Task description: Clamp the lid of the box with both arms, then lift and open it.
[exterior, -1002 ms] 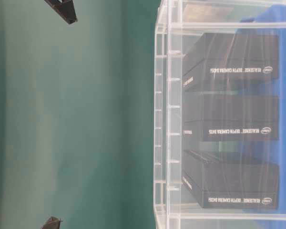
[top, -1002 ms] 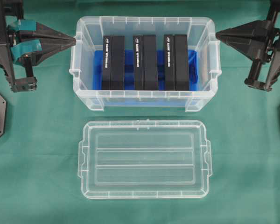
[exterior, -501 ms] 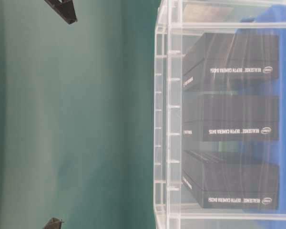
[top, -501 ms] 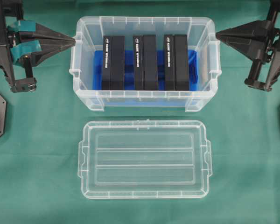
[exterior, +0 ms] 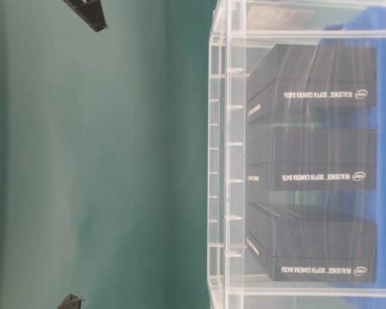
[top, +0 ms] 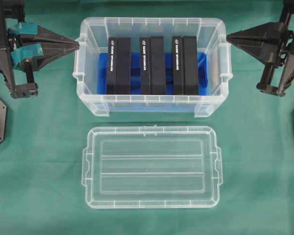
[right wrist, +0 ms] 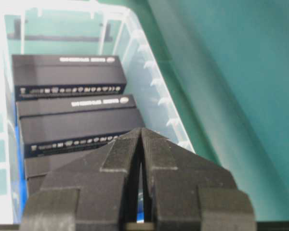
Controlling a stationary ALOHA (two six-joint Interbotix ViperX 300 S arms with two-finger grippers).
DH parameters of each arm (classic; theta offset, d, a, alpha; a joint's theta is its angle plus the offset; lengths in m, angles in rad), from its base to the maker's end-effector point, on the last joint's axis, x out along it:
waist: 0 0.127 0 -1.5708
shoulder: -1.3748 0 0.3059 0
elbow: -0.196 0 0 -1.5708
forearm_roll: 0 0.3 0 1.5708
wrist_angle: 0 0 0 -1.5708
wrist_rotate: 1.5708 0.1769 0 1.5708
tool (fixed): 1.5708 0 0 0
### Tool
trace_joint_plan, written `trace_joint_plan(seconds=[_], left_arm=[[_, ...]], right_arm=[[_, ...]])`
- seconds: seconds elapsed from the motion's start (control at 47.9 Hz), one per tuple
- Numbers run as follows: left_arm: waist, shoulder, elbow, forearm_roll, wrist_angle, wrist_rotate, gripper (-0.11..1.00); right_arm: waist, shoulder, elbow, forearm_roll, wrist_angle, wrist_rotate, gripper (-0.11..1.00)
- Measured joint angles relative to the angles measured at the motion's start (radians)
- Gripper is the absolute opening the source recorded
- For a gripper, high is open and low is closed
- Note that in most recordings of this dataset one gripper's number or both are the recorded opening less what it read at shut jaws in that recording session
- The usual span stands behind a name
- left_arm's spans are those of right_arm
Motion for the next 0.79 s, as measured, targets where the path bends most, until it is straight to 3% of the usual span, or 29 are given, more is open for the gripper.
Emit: trace_joint_plan(seconds=[0.793], left_arm=[[-0.023, -0.002, 0.005, 0.000, -0.009, 0.011, 0.01]], right_arm=[[-0.051, 0.000, 0.031, 0.032, -0.037, 0.006, 0.00]])
